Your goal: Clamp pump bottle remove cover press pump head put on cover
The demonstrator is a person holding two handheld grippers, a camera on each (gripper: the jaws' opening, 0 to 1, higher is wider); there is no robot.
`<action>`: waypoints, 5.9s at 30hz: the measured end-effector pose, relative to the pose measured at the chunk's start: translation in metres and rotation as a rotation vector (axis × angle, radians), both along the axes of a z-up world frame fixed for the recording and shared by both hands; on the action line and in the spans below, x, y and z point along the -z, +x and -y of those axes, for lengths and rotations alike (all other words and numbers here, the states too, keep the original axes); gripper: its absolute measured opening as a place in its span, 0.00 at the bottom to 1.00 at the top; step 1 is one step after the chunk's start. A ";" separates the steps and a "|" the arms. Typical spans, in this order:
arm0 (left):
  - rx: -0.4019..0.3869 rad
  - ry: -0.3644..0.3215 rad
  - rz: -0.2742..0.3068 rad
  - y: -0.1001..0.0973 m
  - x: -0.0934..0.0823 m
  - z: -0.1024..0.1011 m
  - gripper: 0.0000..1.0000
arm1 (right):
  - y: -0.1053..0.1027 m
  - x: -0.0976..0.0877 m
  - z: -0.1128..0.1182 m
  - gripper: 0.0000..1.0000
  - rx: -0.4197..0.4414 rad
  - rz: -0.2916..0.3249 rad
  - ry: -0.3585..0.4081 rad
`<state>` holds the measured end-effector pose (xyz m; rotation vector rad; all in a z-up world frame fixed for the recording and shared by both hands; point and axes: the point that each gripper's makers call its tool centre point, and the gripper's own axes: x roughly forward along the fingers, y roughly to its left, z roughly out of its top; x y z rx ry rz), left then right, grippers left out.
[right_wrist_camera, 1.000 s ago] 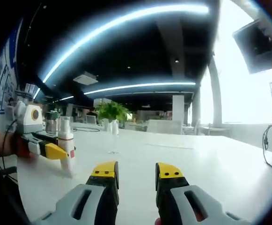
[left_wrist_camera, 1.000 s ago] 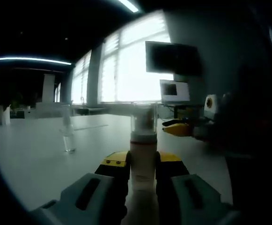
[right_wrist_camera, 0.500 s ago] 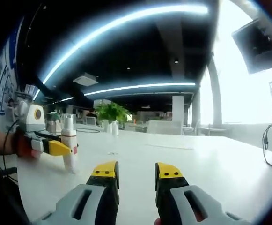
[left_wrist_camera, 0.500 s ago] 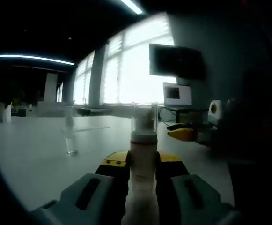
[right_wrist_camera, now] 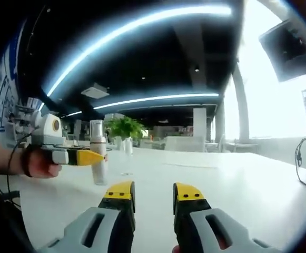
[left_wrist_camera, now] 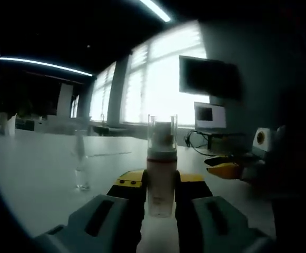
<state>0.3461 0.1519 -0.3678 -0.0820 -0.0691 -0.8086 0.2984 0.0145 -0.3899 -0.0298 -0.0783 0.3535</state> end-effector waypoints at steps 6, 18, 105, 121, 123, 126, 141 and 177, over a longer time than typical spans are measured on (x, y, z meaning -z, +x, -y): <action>-0.028 0.011 0.047 0.021 -0.009 0.008 0.12 | 0.001 0.002 -0.002 0.24 -0.006 -0.010 -0.003; -0.085 -0.019 0.048 0.064 -0.011 0.029 0.12 | -0.001 0.001 -0.002 0.24 -0.011 -0.004 -0.013; -0.105 0.078 -0.045 0.123 0.030 0.077 0.25 | 0.000 0.005 0.000 0.24 0.004 -0.027 -0.026; -0.103 0.094 -0.015 0.106 0.010 0.054 0.27 | 0.000 0.004 0.001 0.24 0.007 -0.022 -0.027; -0.098 0.073 -0.012 0.101 0.003 0.052 0.27 | 0.001 0.005 0.002 0.24 0.008 -0.023 -0.027; -0.092 0.056 0.000 0.096 -0.005 0.049 0.27 | 0.000 0.005 0.000 0.24 0.008 -0.024 -0.036; -0.092 -0.019 0.025 0.048 -0.041 -0.006 0.27 | 0.000 0.006 -0.001 0.24 0.007 -0.022 -0.044; -0.149 0.044 -0.010 -0.033 0.011 -0.091 0.31 | 0.000 0.005 -0.003 0.27 -0.034 -0.027 0.001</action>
